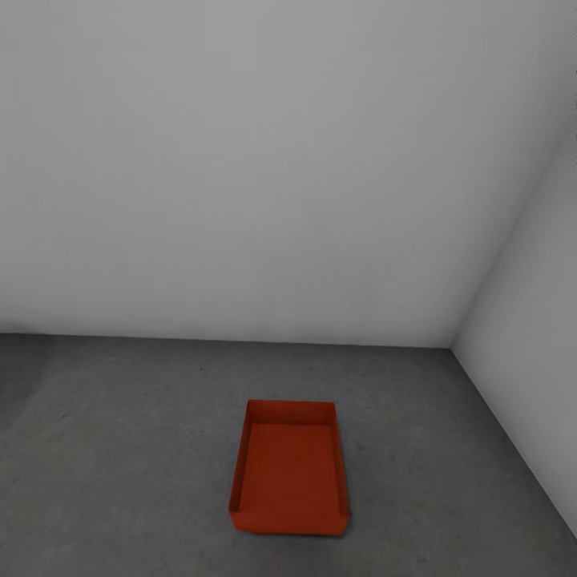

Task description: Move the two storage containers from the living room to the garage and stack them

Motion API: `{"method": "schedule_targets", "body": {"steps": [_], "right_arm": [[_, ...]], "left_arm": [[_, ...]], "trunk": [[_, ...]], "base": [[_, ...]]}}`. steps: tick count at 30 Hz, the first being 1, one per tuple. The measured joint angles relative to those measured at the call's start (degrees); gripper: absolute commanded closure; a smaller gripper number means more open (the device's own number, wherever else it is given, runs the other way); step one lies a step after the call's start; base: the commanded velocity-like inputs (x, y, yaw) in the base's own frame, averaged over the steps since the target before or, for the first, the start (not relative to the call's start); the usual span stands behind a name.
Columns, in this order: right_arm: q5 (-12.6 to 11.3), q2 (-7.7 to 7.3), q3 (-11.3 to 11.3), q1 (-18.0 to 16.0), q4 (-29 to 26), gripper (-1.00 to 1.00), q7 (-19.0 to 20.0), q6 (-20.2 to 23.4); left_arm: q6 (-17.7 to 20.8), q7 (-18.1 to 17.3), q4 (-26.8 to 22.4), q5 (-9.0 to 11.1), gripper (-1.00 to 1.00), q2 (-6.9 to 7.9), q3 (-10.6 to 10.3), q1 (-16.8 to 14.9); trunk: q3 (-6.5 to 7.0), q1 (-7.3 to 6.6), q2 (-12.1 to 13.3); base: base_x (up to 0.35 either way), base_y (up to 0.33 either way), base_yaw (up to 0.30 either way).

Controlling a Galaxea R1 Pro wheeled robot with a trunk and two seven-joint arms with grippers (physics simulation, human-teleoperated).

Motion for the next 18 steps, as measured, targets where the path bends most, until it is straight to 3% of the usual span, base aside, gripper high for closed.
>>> {"method": "schedule_targets", "body": {"steps": [18], "right_arm": [[0.00,-0.01,0.00,0.04,0.00,-1.00,0.03,-0.06]], "left_arm": [[0.14,0.20,0.06,0.10,-1.00,-0.48,0.01,0.22]], "trunk": [[1.61,0.00,0.00]], "base": [[0.000,0.000,0.000]]}}
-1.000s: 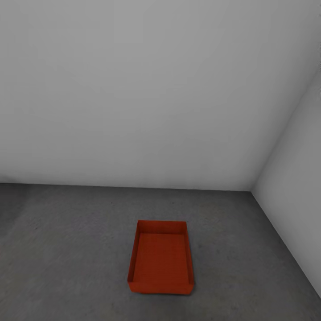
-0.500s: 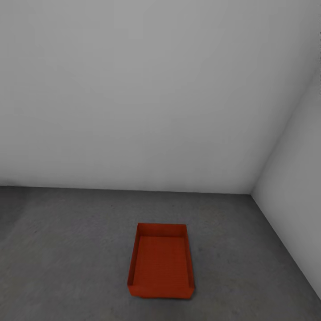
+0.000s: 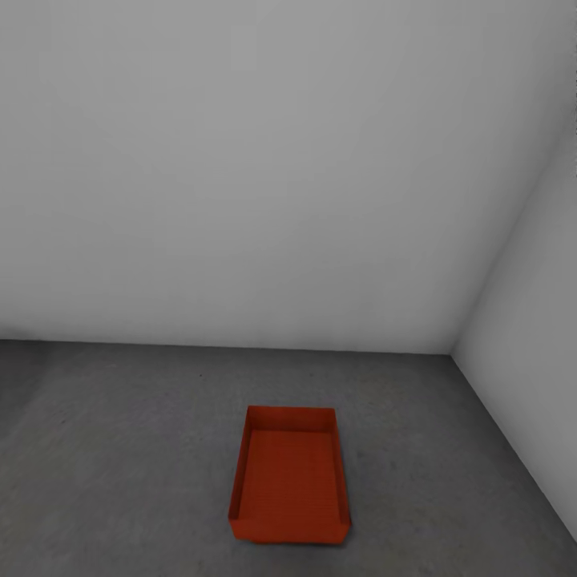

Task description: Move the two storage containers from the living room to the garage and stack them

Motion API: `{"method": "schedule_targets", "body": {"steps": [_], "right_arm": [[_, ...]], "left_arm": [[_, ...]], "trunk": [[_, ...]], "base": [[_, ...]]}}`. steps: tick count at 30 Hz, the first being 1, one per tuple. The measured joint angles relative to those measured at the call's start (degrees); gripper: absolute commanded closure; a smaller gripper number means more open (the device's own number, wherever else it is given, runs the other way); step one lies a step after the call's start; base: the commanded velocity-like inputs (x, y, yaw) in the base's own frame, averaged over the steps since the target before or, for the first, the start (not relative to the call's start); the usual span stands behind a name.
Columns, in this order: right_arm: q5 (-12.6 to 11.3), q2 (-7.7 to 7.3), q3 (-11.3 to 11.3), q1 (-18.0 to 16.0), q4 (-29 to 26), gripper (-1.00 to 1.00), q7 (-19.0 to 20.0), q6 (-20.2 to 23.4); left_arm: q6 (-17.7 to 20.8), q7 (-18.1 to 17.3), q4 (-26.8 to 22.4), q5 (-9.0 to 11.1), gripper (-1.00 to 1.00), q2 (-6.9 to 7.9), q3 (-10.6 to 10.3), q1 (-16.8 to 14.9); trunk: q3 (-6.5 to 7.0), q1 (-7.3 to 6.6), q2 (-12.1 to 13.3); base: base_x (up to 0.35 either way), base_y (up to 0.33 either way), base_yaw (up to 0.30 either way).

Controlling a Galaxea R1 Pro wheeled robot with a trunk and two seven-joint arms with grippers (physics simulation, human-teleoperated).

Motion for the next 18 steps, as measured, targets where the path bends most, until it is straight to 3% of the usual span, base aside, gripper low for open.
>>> {"method": "schedule_targets", "body": {"steps": [18], "right_arm": [[0.09,0.06,0.00,1.18,0.00,-1.00,0.00,-0.06]], "left_arm": [[-0.11,0.61,-0.06,0.00,-1.00,-1.18,-0.01,2.84]], "trunk": [[1.61,0.00,0.00]], "base": [[0.000,0.000,0.000]]}}
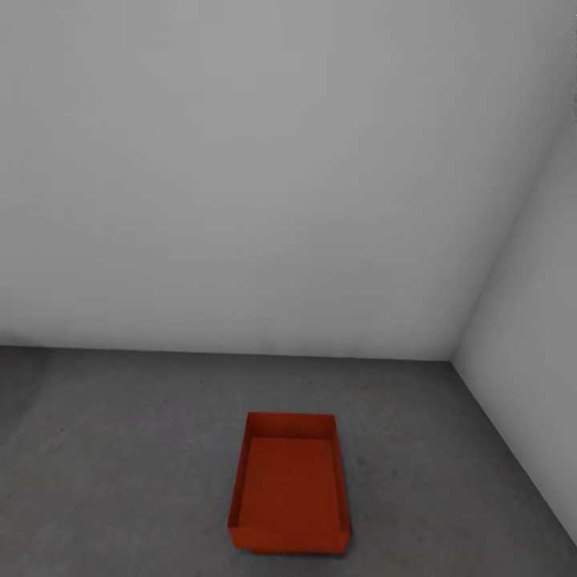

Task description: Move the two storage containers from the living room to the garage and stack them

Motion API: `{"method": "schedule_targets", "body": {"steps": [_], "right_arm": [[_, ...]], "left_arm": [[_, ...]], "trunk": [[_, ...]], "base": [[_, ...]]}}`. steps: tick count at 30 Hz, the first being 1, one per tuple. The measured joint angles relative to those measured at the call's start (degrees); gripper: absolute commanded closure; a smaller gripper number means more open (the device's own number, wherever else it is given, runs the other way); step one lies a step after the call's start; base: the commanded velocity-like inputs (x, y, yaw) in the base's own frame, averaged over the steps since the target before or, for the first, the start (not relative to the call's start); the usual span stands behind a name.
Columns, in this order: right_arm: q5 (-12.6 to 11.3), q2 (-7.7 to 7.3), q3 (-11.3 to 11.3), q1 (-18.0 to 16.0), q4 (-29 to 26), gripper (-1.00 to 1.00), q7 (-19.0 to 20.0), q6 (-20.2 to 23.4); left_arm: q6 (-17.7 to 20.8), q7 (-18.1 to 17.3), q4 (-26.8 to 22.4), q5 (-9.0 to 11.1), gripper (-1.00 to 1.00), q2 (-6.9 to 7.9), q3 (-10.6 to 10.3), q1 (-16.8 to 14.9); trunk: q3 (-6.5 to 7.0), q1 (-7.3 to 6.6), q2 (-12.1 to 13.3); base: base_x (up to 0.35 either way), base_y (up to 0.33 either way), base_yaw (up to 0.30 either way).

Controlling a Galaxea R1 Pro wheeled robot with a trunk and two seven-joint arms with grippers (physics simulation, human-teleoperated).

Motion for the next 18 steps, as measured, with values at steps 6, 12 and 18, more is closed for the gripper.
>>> {"method": "schedule_targets", "body": {"steps": [6,12,18], "right_arm": [[0.00,0.02,0.00,0.47,0.00,-1.00,0.00,-0.03],[-0.07,-0.04,0.00,0.57,0.00,-1.00,0.00,-0.03],[-0.09,-0.06,0.00,0.59,0.00,-1.00,0.00,-0.03]], "left_arm": [[0.03,0.06,0.00,0.04,-1.00,0.00,0.00,0.10],[0.05,0.09,0.00,0.05,-1.00,0.00,0.00,0.11],[0.06,0.09,0.00,0.05,-1.00,0.03,0.00,0.11]], "trunk": [[0.54,0.00,0.00],[1.07,0.00,0.00],[1.61,0.00,0.00]], "base": [[0.000,0.000,0.000],[0.000,0.000,0.000],[0.000,0.000,0.000]]}}
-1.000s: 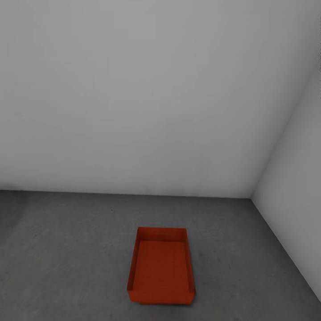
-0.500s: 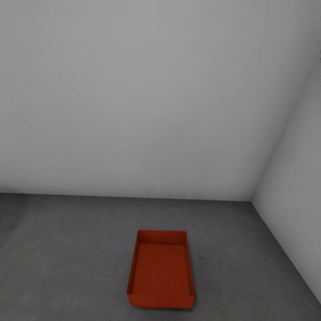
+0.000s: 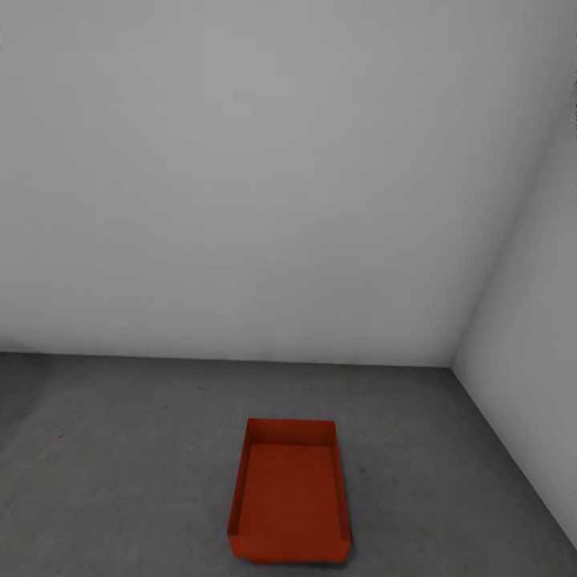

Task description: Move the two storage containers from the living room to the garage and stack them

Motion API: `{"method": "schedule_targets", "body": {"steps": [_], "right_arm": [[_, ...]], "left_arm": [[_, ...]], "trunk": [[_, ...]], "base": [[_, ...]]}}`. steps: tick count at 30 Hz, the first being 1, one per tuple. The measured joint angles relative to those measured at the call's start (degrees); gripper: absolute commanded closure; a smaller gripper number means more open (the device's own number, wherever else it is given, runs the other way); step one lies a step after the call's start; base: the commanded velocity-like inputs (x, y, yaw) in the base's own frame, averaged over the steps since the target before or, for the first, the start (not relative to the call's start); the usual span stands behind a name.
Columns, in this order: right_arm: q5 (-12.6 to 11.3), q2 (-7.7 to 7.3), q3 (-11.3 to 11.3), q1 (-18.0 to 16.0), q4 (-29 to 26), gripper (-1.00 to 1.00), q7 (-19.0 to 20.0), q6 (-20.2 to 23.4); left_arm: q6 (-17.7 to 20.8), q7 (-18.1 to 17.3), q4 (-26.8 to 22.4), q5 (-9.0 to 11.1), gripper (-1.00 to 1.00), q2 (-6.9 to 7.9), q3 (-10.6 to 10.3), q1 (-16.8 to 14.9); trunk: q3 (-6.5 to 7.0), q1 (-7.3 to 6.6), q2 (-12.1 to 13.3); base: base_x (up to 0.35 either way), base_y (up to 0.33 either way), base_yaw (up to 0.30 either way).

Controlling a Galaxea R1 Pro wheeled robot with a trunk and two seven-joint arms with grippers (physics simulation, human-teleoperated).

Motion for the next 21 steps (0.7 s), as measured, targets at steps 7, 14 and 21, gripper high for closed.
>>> {"method": "schedule_targets", "body": {"steps": [7,14,21], "right_arm": [[0.01,0.00,0.00,0.00,0.00,-1.00,0.00,0.00],[0.01,-0.08,0.00,0.00,0.00,-1.00,0.00,0.00],[0.05,-0.09,0.00,0.00,-0.01,-1.00,0.00,0.00]], "left_arm": [[0.00,0.03,0.00,0.00,-1.00,0.17,0.00,0.48],[-0.06,0.06,-0.05,-0.04,-1.00,0.23,0.00,1.55],[-0.08,0.05,-0.04,-0.06,-1.00,0.12,0.00,2.58]], "trunk": [[0.47,0.00,0.00],[0.55,0.00,0.00],[0.56,0.00,0.00]], "base": [[0.000,0.000,0.000],[0.000,0.000,0.000],[0.000,0.000,0.000]]}}
